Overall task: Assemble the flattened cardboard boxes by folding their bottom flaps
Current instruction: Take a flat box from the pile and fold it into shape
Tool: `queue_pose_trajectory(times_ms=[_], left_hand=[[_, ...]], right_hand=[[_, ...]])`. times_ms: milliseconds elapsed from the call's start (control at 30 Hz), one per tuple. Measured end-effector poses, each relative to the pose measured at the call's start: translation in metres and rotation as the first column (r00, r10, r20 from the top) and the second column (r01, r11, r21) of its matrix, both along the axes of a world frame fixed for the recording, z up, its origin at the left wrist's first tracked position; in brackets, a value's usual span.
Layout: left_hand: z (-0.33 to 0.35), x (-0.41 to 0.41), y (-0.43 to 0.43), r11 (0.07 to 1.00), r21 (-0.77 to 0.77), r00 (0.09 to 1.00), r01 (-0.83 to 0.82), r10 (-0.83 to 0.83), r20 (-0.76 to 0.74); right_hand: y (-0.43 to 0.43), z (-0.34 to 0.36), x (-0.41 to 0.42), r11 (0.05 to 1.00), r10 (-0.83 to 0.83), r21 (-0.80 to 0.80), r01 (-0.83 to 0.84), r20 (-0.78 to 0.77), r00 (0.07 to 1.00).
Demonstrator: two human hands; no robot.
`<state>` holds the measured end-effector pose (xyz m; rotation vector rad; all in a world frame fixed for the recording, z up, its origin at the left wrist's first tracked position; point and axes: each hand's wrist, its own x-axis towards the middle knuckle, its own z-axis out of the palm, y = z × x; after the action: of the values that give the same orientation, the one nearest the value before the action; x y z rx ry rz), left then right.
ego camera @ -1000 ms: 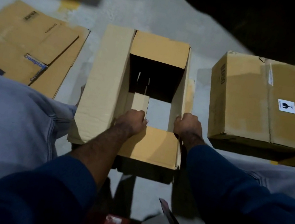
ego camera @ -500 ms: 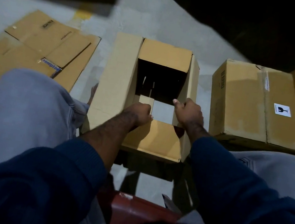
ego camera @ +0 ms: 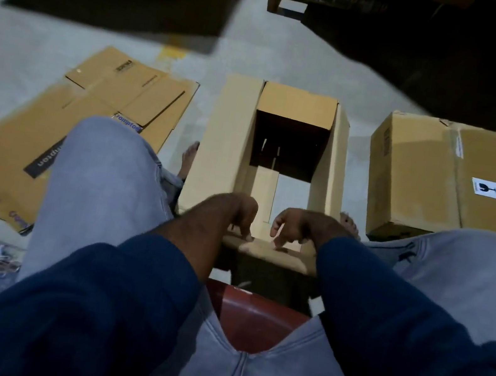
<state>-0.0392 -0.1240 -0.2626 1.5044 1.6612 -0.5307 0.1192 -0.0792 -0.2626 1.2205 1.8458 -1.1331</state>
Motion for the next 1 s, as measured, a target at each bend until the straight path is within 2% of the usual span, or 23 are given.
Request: queue_pose_trajectory(times_ms=[100,233,367,467,633,733,867,1000], left_hand=[[-0.025,0.003,-0.02,0.995,0.096,0.999,-0.023,0.027,-0.038],[-0.051,0.002,-0.027,0.995,0.103,1.0,-0.008,0.009,-0.015],[-0.058,0.005,-0.021,0.991,0.135,1.0,-0.017,0.019,-0.011],[-0.064,0.008,-0.019,0.985,0.174,1.0,0.004,0.0,-0.025],[-0.072,0.011,-0.019,0.975,0.218,0.997,-0.033,0.046,-0.055],[-0.071,0.015,-0.019,0.977,0.213,0.999,0.009,0.002,-0.053],[-0.067,0.032,-0.022,0.986,0.164,0.996,0.04,-0.052,0.066],[-0.072,0.059,-0.026,0.979,0.205,0.986,-0.006,-0.028,0.162]], right_hand=[[-0.017,-0.017,-0.001,0.988,0.065,0.136,-0.073,0.065,0.996],[-0.027,-0.035,-0.01,0.955,0.169,0.226,-0.193,0.12,0.978],[-0.032,-0.04,-0.02,0.865,0.31,0.351,-0.358,0.186,0.932],[-0.033,-0.047,-0.019,0.814,0.343,0.414,-0.408,0.224,0.912],[-0.033,-0.052,-0.017,0.809,0.311,0.454,-0.374,0.21,0.927],[-0.034,-0.053,-0.011,0.814,0.284,0.469,-0.342,0.193,0.939],[-0.031,-0.051,-0.002,0.902,0.187,0.37,-0.221,0.127,0.974],[-0.026,-0.048,0.021,0.896,0.175,0.372,-0.244,0.209,0.962]])
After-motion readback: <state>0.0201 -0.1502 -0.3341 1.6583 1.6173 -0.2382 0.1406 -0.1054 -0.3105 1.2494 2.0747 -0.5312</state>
